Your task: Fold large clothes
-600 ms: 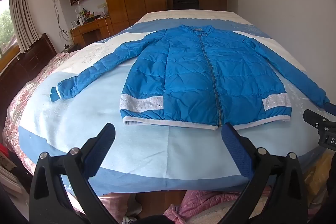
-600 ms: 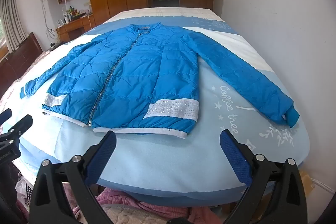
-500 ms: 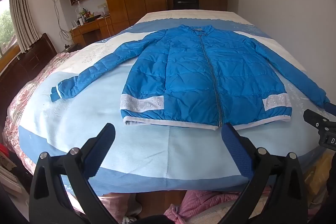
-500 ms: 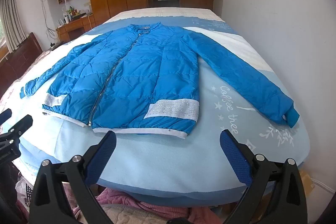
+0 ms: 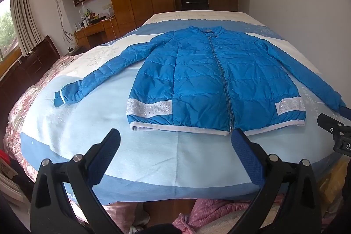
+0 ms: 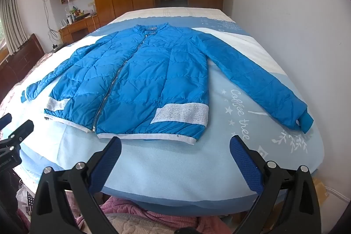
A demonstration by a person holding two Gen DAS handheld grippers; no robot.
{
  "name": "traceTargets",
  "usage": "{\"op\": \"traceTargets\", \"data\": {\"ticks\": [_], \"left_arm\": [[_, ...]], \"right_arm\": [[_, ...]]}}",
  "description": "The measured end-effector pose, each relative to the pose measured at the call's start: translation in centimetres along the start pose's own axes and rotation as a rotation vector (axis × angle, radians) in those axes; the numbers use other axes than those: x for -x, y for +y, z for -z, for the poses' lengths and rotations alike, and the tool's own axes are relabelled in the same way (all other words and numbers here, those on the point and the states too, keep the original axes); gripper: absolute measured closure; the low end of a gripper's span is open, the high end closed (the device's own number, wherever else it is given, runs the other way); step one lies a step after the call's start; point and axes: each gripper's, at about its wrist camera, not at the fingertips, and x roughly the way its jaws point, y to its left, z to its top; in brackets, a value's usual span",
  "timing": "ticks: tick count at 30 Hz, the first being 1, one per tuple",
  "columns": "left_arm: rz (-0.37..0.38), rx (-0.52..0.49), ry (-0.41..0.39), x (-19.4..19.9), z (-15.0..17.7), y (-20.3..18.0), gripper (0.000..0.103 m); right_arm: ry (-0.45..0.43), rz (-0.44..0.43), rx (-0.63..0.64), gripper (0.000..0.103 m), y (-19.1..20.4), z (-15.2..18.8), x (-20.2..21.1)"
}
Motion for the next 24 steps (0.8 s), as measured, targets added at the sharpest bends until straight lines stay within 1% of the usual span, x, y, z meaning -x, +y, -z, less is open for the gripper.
{"op": "traceTargets", "data": {"ticks": [9, 24], "left_arm": [[-0.001, 0.0, -0.004, 0.05, -0.05, 0.51, 0.003], [-0.004, -0.004, -0.008, 0.39, 0.01, 0.06, 0.003]], "right_arm": [[-0.001, 0.0, 0.0, 0.004, 0.05, 0.02, 0.06], [0.001, -0.001, 0.0, 0.004, 0.11, 0.02, 0.02]]}}
